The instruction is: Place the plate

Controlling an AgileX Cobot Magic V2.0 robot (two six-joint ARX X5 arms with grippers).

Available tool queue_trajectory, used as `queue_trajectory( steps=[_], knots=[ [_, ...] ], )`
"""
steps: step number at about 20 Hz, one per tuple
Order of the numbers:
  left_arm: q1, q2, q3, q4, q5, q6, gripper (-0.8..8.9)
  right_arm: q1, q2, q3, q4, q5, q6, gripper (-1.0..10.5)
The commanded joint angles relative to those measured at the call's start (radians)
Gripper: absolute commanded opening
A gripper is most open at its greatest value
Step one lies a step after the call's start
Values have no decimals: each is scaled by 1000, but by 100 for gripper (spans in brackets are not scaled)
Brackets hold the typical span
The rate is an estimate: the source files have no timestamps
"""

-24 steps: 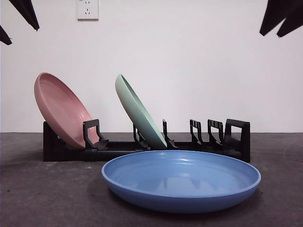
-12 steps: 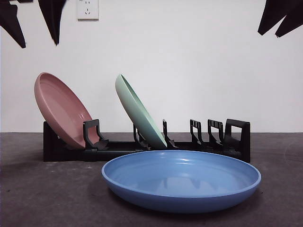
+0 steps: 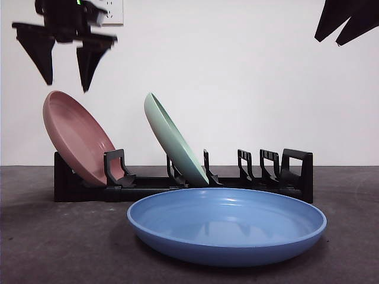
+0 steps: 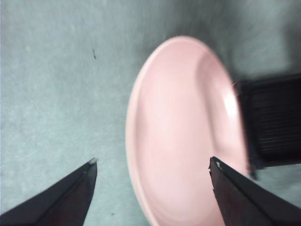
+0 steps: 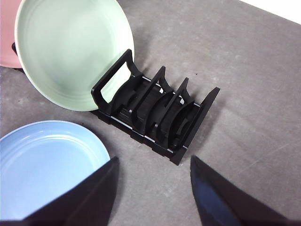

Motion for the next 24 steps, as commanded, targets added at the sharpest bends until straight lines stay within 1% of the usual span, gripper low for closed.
queue_trajectory(
  steps=[1,3,6,19,20,22,24],
  knots=[
    [-5,37,27,-6,-39,6,374,5,8,13,5,-3,12,241],
    [-5,38,27,2,-50,6,365,5,8,13,4,-3,15,241],
    [-5,38,27,2,-56,7,272,5,8,13,3,-3,16,241],
    [11,66,27,0,-55,17,274,5,8,13,3,-2,31,241],
    [11,67,27,2,-55,16,254,5,8,13,3,-2,31,241],
    [11,67,27,4,-55,17,117,5,8,13,3,-2,31,241],
    [11,67,27,3,-55,17,50,5,8,13,3,-2,31,241]
  ],
)
